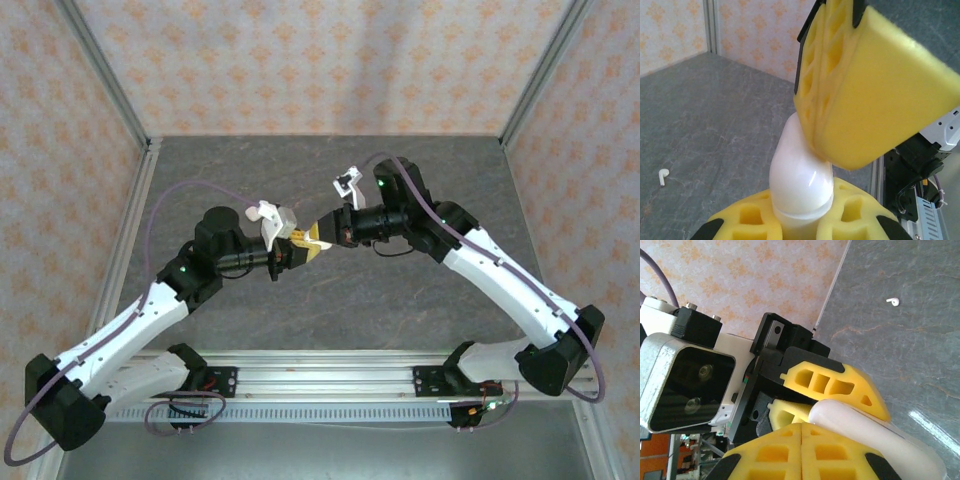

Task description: Insert wireless bluetooth earbuds into charging case

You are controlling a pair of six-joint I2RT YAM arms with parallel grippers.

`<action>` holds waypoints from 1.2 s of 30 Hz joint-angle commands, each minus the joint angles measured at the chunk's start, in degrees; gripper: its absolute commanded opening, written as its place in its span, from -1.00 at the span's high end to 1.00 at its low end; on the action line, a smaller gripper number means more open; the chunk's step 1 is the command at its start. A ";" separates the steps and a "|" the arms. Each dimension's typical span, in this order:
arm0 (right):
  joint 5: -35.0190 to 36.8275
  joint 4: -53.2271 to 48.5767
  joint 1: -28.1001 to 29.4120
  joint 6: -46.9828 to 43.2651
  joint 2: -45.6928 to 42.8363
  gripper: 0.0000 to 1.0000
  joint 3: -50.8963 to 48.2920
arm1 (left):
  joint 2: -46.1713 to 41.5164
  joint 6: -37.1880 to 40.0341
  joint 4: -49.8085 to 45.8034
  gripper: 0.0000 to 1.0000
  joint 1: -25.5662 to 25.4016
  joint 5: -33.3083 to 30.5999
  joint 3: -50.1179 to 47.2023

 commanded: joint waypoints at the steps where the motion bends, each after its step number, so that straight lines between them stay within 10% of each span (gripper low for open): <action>1: 1.72 -0.80 0.23 0.15 -0.60 0.84 -0.62 | -0.59 -1.01 5.46 1.00 -0.07 0.90 3.37; 11: 6.38 -2.10 0.23 -2.28 -3.58 0.89 1.06 | -0.24 -2.02 6.22 1.00 -0.04 0.73 3.38; 19: 15.96 -0.77 0.23 -6.30 -10.55 0.13 -0.12 | -0.50 -1.64 4.58 1.00 -0.14 0.84 3.01; 36: 15.58 -2.17 2.25 -14.38 -7.71 -0.21 -3.84 | -1.21 -2.09 4.07 1.00 -0.09 1.49 3.66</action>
